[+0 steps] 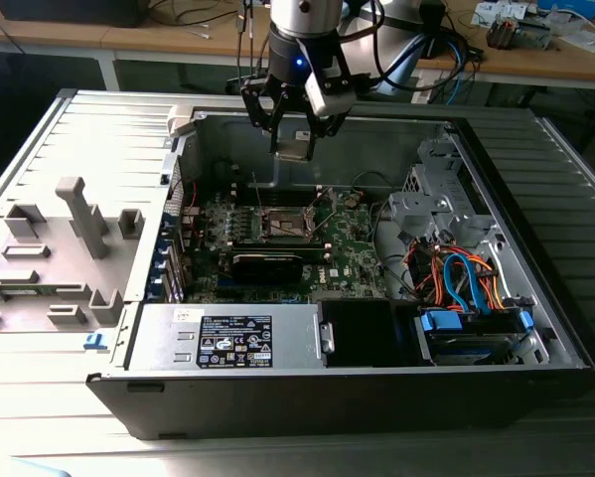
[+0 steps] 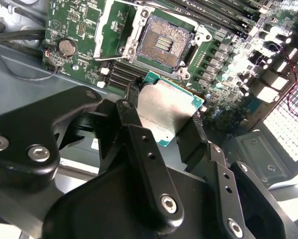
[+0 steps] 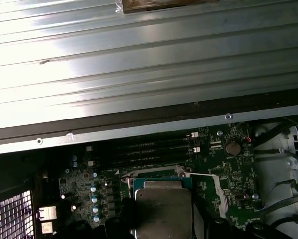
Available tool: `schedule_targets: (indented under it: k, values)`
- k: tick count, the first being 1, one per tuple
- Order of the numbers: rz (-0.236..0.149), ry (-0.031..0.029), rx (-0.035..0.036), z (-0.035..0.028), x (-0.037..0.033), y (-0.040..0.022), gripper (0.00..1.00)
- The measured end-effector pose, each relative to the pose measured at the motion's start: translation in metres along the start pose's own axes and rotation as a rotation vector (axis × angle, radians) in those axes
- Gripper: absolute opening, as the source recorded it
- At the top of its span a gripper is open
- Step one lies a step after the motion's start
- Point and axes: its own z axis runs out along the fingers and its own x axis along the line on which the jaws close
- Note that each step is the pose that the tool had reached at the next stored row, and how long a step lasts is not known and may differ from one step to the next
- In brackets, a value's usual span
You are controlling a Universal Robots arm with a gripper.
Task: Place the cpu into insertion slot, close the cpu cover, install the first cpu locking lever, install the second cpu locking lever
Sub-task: 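Place the cpu into insertion slot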
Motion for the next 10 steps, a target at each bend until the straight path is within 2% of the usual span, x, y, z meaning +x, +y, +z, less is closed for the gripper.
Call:
schedule_targets:
  k: [10]
  values:
    - [0.055,-0.0033,-0.0003,0.0006,0.0,0.0,0.55]
